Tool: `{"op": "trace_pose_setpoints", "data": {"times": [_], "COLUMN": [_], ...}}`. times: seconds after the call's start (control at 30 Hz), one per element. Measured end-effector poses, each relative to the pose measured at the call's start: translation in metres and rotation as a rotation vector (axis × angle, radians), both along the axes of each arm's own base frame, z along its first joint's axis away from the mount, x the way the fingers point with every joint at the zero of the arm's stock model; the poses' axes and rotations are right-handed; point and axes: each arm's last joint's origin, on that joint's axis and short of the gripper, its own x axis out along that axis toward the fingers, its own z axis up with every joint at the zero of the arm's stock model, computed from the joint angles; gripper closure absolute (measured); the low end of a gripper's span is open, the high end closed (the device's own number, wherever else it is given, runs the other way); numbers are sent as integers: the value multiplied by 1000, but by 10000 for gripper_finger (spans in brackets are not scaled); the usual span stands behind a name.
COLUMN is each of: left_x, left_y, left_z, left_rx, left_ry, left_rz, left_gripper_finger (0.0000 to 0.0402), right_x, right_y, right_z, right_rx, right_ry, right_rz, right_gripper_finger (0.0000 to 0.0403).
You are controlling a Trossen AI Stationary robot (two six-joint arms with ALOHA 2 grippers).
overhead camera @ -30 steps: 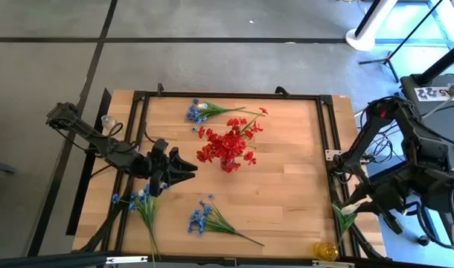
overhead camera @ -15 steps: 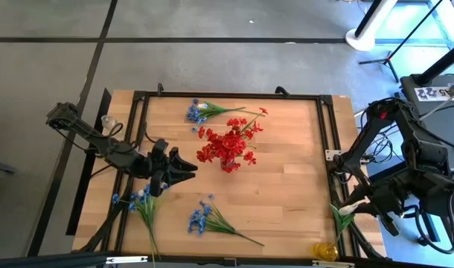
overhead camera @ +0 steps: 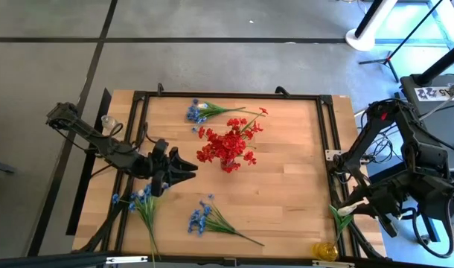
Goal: Sort flowers into vase by color
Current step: Put the middle right white flower into the yellow vase
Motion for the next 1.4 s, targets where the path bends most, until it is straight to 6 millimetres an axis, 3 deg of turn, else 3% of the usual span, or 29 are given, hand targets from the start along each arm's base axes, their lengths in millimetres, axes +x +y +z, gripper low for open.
{"op": "trace_pose_setpoints", "data": {"times": [0.57, 0.87, 1.13, 1.4], "left_x": [0, 6, 13, 13], "left_y": [3, -5, -12, -14], "left_z": [-4, -5, -14, -15], "left_rx": [-49, -110, -184, -278], "left_ry": [41, 14, 55, 78], "left_rz": [11, -10, -27, -113], "left_gripper_finger": [234, 234, 234, 234], "right_x": [3, 3, 0, 5], "right_y": [12, 30, 32, 25], "right_z": [-7, -26, -33, -40], "right_rx": [5, -40, 44, 153], "right_ry": [30, 223, 446, 853], "right_rz": [-36, 35, 23, -27], "right_gripper_finger": [363, 356, 263, 153]}}
